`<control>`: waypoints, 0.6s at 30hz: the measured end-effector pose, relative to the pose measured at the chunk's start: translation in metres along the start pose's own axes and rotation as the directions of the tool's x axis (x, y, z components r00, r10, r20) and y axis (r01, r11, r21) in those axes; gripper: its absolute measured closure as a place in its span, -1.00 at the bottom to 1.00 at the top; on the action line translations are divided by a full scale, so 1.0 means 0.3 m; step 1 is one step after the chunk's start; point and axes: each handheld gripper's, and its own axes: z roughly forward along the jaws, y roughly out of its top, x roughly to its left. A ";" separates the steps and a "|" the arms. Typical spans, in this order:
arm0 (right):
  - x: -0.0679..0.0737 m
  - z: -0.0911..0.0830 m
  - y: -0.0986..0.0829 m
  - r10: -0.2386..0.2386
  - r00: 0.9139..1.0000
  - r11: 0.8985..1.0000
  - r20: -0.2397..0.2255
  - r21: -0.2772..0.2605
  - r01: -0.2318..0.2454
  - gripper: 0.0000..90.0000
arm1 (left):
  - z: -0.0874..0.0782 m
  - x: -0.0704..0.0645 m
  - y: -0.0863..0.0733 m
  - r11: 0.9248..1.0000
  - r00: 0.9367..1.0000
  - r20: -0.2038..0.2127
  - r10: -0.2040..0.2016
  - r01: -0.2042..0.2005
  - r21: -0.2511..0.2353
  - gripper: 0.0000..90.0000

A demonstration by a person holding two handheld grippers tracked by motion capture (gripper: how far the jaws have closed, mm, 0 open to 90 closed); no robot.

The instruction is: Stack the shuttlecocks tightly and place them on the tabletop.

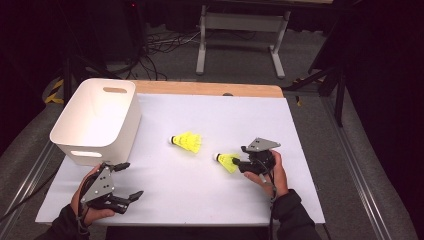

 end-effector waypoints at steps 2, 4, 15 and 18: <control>0.001 -0.001 0.002 -0.012 1.000 1.000 -0.006 -0.005 0.012 -0.10 | -0.002 0.001 -0.002 1.000 1.000 -0.001 -0.003 0.003 -0.003 -0.85; 0.006 -0.003 0.007 -0.033 0.999 0.999 0.011 0.003 0.033 -0.13 | -0.005 0.006 -0.004 1.000 1.000 -0.002 -0.003 0.003 -0.002 -0.85; 0.018 -0.033 0.027 -0.067 0.995 0.998 0.077 0.004 0.067 -0.31 | -0.005 0.017 -0.009 1.000 1.000 0.000 -0.006 0.006 -0.003 -0.85; 0.016 -0.052 0.027 -0.061 0.994 0.998 0.088 -0.004 0.062 -0.32 | -0.002 0.015 -0.007 1.000 1.000 0.001 0.000 0.000 0.003 -0.85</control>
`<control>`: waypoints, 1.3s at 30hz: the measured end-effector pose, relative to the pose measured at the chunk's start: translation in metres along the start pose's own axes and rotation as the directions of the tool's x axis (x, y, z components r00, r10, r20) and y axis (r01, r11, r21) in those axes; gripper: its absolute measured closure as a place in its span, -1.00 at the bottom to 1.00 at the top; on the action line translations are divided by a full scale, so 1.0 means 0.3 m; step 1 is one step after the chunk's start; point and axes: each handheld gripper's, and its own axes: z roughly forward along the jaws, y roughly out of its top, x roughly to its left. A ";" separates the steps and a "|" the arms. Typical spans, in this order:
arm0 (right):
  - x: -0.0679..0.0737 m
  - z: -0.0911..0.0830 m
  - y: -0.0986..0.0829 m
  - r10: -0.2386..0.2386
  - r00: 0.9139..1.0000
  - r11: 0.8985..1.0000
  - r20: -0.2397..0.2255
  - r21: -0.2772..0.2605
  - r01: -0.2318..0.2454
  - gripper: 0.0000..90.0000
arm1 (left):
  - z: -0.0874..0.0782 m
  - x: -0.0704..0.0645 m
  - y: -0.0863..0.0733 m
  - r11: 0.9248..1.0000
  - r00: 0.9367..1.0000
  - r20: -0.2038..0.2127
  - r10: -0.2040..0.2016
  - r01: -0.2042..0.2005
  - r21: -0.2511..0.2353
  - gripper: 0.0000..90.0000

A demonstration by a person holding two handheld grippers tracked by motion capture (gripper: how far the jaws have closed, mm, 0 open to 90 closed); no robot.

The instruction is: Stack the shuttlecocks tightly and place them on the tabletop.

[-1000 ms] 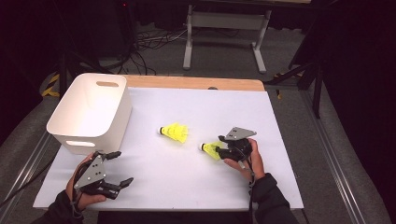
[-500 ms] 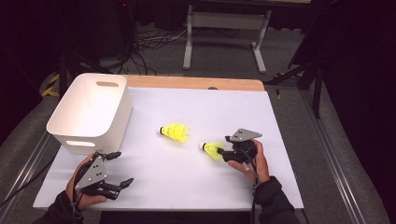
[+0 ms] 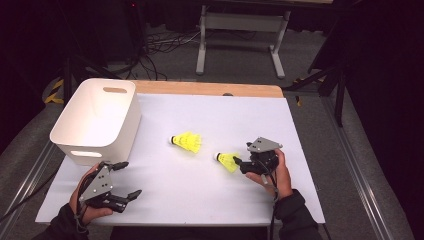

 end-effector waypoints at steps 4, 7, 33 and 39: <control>-0.002 -0.032 -0.005 0.021 1.000 0.999 -0.002 -0.031 -0.022 -0.33 | 0.006 0.001 0.004 1.000 1.000 0.001 0.006 -0.006 0.000 -0.85; 0.000 -0.047 -0.010 0.025 1.000 0.999 -0.006 -0.042 -0.026 -0.33 | 0.011 0.002 0.006 1.000 1.000 0.004 0.009 -0.009 0.003 -0.85; 0.138 -0.036 -0.050 -0.001 0.983 1.000 -0.184 0.001 0.001 -0.02 | 0.018 -0.004 0.006 1.000 1.000 0.012 0.013 -0.013 0.007 -0.85; 0.146 0.005 -0.065 -0.009 0.982 1.000 -0.189 0.026 0.014 0.27 | 0.023 -0.004 0.007 1.000 1.000 0.014 0.013 -0.013 0.012 -0.85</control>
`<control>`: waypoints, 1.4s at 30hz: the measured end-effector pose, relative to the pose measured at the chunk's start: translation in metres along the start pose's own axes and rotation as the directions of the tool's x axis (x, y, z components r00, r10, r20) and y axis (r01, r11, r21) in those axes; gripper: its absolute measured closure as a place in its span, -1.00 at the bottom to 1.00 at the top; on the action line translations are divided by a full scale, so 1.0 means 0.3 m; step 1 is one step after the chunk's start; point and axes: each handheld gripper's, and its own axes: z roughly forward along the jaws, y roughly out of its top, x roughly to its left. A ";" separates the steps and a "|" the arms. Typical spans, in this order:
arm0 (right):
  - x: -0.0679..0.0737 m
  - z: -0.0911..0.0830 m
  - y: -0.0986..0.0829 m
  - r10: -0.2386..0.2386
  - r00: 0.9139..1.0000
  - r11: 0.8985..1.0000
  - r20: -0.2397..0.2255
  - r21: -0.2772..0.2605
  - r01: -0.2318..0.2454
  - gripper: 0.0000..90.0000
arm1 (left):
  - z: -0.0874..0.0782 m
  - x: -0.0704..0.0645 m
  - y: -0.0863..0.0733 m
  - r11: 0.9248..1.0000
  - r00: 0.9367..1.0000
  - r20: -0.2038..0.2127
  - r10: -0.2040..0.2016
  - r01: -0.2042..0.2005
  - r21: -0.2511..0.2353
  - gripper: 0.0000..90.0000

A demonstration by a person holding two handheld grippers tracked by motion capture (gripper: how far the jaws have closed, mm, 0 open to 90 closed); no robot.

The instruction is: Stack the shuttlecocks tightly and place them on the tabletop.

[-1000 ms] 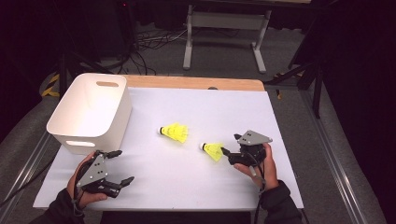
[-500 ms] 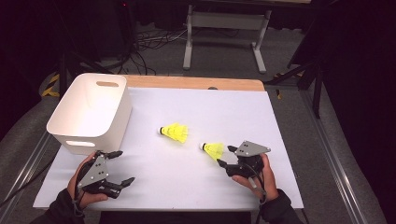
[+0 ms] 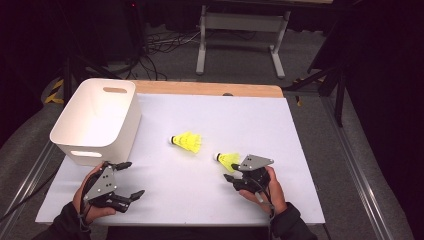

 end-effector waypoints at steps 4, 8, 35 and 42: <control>0.003 0.009 0.001 -0.004 1.000 1.000 -0.002 -0.002 0.004 0.52 | 0.005 0.000 0.000 1.000 1.000 0.004 0.000 0.000 0.002 -0.85; 0.002 0.008 0.004 0.007 1.000 1.000 0.009 -0.014 -0.007 0.77 | 0.009 0.000 0.001 1.000 1.000 0.007 0.005 -0.005 0.006 -0.85; -0.016 -0.024 0.013 -0.011 0.998 0.996 0.054 -0.084 0.015 1.00 | 0.007 -0.002 0.001 1.000 1.000 0.008 0.012 -0.012 0.008 -0.84; -0.023 -0.031 0.016 -0.017 0.998 0.995 0.060 -0.102 0.023 1.00 | 0.007 -0.002 0.001 1.000 1.000 0.008 0.013 -0.013 0.007 -0.84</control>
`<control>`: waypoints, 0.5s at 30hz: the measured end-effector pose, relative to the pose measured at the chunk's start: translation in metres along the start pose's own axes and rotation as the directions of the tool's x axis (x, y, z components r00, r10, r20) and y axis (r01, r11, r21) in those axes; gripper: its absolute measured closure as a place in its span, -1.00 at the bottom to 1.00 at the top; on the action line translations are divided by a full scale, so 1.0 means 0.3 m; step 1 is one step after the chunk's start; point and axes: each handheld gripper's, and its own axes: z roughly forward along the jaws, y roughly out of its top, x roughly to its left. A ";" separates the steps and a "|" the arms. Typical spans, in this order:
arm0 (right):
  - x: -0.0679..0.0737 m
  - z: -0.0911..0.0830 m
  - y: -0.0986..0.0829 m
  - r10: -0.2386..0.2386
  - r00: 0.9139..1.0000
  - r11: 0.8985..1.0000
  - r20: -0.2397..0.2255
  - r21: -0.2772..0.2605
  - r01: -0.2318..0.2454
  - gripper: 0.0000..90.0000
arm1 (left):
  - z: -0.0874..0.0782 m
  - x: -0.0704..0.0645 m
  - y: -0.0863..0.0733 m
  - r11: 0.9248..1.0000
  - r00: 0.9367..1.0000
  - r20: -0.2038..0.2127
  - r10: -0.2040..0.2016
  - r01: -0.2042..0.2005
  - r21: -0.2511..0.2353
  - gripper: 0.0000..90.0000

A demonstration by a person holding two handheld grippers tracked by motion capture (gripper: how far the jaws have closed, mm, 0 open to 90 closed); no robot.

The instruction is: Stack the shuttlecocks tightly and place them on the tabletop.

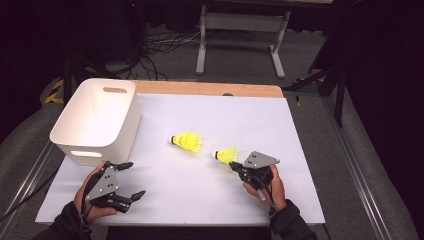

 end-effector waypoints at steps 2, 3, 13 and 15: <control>-0.002 -0.001 0.002 0.002 1.000 1.000 0.000 -0.005 -0.002 1.00 | 0.000 0.000 0.000 1.000 1.000 0.001 -0.001 0.001 -0.001 -0.84; -0.003 -0.001 0.003 0.001 1.000 1.000 0.001 -0.007 -0.001 1.00 | 0.000 0.000 0.000 1.000 1.000 0.000 0.000 0.000 0.000 -0.84; -0.010 0.001 0.018 -0.003 1.000 1.000 0.002 -0.026 0.003 1.00 | -0.002 0.001 0.001 1.000 1.000 0.000 -0.001 0.001 -0.004 -0.84; -0.012 0.003 0.020 -0.005 1.000 1.000 0.001 -0.026 0.005 1.00 | -0.002 0.001 0.001 1.000 1.000 0.000 0.000 0.000 -0.003 -0.84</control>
